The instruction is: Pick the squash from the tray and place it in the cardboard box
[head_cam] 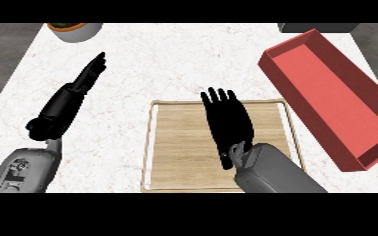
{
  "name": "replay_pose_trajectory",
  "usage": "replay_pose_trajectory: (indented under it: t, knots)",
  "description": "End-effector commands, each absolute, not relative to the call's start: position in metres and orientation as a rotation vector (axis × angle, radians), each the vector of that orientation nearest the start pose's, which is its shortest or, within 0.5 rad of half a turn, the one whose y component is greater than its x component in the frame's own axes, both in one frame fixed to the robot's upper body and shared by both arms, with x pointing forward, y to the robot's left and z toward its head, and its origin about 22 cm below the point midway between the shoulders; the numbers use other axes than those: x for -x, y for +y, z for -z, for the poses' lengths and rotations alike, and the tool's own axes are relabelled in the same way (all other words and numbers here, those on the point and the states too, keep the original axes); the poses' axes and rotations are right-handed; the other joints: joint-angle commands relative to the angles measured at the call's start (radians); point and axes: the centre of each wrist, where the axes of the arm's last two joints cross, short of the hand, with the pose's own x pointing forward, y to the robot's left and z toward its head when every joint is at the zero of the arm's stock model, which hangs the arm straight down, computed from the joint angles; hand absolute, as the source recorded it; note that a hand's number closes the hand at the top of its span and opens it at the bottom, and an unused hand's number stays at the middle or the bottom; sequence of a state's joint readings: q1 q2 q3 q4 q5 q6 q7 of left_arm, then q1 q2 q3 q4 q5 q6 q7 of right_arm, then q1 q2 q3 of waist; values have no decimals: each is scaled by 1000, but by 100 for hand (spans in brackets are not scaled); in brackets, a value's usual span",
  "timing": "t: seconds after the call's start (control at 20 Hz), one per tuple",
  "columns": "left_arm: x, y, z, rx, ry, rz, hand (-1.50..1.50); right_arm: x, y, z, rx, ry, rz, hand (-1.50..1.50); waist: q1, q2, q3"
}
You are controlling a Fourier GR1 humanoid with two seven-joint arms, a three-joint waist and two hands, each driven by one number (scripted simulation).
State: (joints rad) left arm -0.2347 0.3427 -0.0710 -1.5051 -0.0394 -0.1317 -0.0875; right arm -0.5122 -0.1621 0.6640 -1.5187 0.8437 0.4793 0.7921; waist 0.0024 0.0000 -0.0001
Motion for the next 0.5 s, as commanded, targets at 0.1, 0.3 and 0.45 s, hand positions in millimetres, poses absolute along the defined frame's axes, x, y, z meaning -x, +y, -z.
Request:
replay_pose_trajectory:
  t: [0.1, 0.3, 0.45]
  knots:
    - [-288, 266, -50, -93, -1740, 537, 0, -252, -64, -75, 825, -1019, -1529, -150, -3, -1, 0]
    - [-291, 258, -63, -83, -1746, 517, 0, -283, -57, -66, 894, -932, -1542, -150, 2, 0, 0]
    - [-288, 277, -58, -84, -1756, 521, 0, -278, -78, -47, 911, -942, -1524, -150, 1, 0, 0]
